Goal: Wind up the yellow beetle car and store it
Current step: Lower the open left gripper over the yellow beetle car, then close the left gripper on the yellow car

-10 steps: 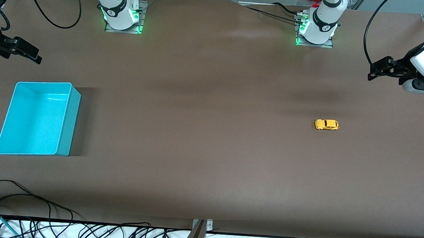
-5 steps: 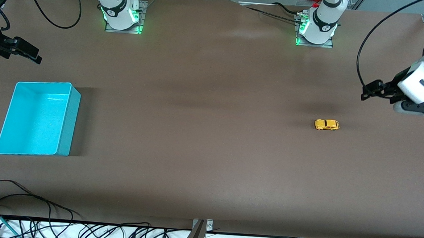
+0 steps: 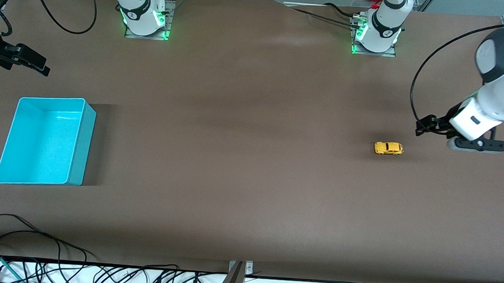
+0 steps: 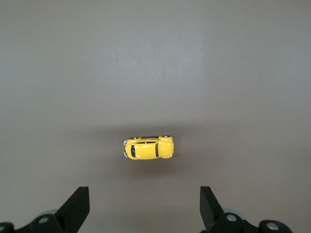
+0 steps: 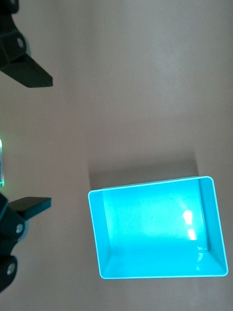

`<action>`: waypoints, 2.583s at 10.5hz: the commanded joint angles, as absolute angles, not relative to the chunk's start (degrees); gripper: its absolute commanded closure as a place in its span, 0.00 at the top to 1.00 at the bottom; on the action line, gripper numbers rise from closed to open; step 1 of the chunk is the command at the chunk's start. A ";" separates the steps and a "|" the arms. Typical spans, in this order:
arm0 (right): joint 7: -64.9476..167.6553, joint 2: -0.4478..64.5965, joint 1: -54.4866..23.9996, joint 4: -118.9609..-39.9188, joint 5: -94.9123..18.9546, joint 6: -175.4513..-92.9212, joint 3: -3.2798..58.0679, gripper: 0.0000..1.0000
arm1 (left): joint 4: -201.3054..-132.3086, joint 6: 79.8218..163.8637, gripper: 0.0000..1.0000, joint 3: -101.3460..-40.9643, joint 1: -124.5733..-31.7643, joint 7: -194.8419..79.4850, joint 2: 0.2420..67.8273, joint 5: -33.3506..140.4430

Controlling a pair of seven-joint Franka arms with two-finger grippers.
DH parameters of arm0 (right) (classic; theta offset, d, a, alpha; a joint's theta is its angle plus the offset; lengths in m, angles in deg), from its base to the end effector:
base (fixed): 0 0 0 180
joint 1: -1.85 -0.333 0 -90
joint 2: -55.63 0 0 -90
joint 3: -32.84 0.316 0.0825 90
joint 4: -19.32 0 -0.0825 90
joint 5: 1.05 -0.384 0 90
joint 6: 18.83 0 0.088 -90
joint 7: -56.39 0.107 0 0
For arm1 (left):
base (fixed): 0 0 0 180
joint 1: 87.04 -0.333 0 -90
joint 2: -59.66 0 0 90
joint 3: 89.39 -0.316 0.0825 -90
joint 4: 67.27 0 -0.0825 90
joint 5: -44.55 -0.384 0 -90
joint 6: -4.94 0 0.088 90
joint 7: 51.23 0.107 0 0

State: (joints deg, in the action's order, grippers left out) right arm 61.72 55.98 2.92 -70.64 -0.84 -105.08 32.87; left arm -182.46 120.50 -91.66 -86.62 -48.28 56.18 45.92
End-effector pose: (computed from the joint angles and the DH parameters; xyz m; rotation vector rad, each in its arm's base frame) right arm 0.5455 -0.0103 0.6226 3.1295 -0.1744 -0.0917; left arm 0.5599 0.0164 0.4200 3.1193 -0.0130 -0.0833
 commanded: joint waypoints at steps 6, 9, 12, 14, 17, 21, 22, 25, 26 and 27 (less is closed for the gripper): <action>61.92 55.98 3.09 -69.63 -1.40 -104.08 33.11 1.00 | -198.75 137.22 1.00 -91.68 -86.34 -24.14 54.57 46.66; 62.01 55.98 3.17 -69.54 -1.40 -104.08 33.11 1.00 | -198.84 137.74 1.00 -91.68 -86.52 -7.79 52.46 46.05; 61.92 55.98 3.17 -69.54 -1.40 -104.08 33.11 1.00 | -198.84 143.88 1.00 -92.03 -86.78 11.37 49.56 46.05; 62.01 55.98 3.09 -69.54 -1.40 -104.08 33.11 1.00 | -198.84 146.17 1.00 -92.29 -86.78 18.09 47.19 46.05; 62.01 55.98 3.17 -69.54 -1.40 -104.08 33.11 1.00 | -198.84 147.49 1.00 -92.29 -86.78 30.47 44.20 46.05; 62.01 55.98 3.17 -69.54 -1.40 -104.08 33.11 1.00 | -198.84 153.12 1.00 -92.29 -86.69 41.23 40.06 46.05; 62.01 55.98 3.09 -69.54 -1.40 -104.08 33.11 1.00 | -198.84 153.21 0.98 -92.29 -86.69 41.32 39.97 46.05; 62.01 55.98 3.09 -69.54 -1.40 -104.08 33.11 1.00 | -198.76 153.21 0.78 -92.29 -86.60 41.41 38.82 45.96; 62.01 55.98 3.09 -69.54 -1.40 -104.08 33.11 1.00 | -198.75 153.21 0.75 -92.29 -86.60 41.32 38.91 45.96; 62.01 55.98 3.09 -69.54 -1.40 -104.08 33.11 1.00 | -198.75 153.21 0.63 -92.29 -86.60 41.41 39.00 45.96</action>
State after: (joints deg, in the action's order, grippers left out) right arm 61.72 55.98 2.92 -70.57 -0.84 -105.06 32.87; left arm -199.02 152.86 -92.23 -86.64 39.98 38.96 45.82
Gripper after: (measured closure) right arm 0.000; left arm 0.225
